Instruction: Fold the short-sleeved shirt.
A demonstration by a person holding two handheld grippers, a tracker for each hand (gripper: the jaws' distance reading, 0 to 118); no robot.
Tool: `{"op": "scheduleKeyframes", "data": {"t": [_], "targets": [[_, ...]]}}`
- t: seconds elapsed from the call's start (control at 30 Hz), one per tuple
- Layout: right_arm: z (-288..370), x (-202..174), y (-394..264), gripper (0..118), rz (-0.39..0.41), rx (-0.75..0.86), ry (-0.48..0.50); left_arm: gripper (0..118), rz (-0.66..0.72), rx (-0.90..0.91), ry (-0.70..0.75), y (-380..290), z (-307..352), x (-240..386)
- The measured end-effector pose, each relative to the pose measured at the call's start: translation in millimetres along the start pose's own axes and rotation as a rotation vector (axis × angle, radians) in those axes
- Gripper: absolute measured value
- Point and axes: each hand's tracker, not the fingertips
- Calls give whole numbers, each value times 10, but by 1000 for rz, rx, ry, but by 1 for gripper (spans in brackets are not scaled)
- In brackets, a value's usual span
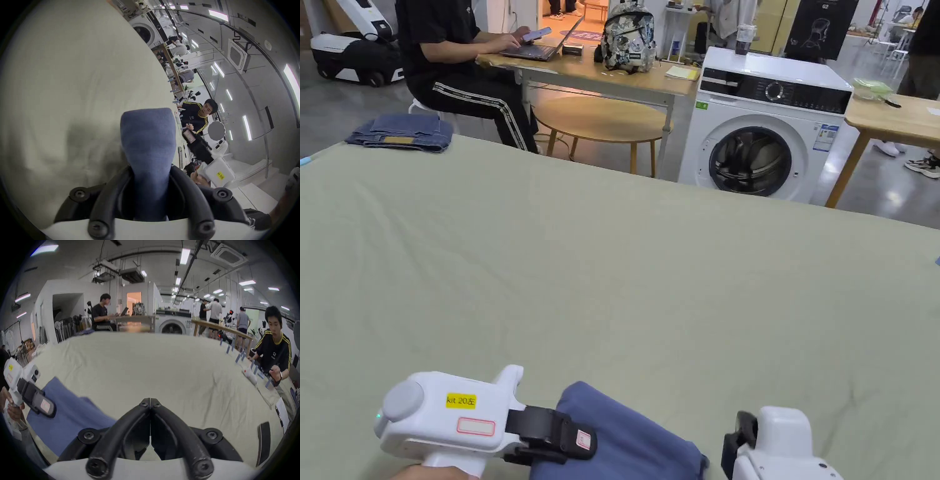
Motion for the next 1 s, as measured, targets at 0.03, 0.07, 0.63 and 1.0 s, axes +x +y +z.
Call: {"op": "scheduleKeyframes", "data": {"t": [0.03,0.07,0.63,1.0], "targets": [[-3,-27,68,0,-1,34,-5,15,-9,11,10,28,92,6],[9,-64,151,0,2,67,-4,15,-15,22,22,61,192,10],[-1,-284,625,0,25,249,-26,15,19,169,344,696,2542,-397],[-189,-411,489,0,37,178,-15,15,91,192,520,1029,3633,-665]]}}
